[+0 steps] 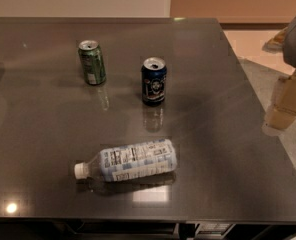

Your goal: Move pepsi can near blue plastic bottle

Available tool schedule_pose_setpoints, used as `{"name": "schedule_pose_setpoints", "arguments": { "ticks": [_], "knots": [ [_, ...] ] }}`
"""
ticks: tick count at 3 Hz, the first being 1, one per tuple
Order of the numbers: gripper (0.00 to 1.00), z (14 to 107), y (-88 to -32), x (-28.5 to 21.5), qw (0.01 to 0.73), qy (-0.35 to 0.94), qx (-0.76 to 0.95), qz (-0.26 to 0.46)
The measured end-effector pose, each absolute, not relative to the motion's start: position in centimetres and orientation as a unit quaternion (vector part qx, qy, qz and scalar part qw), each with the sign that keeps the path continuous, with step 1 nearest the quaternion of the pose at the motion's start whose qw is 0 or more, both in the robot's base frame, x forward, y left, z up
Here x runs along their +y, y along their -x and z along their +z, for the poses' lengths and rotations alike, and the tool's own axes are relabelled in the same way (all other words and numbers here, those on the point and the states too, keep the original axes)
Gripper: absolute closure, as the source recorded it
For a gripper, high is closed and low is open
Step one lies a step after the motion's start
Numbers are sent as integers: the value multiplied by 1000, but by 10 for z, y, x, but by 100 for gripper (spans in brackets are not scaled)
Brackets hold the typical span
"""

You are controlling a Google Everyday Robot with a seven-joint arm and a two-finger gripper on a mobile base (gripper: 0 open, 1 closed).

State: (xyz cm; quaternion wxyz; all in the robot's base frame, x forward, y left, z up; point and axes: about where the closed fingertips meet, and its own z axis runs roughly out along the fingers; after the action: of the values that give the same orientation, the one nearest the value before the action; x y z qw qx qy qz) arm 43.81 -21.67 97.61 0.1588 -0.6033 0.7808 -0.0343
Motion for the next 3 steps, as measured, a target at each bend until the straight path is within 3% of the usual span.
{"name": "schedule_pose_setpoints", "arguments": {
  "ticks": [1,3],
  "knots": [
    [0,977,-439,-216,160,604,780,-35],
    [0,960,-494,-177,191,626,756,-6]
  ]
}}
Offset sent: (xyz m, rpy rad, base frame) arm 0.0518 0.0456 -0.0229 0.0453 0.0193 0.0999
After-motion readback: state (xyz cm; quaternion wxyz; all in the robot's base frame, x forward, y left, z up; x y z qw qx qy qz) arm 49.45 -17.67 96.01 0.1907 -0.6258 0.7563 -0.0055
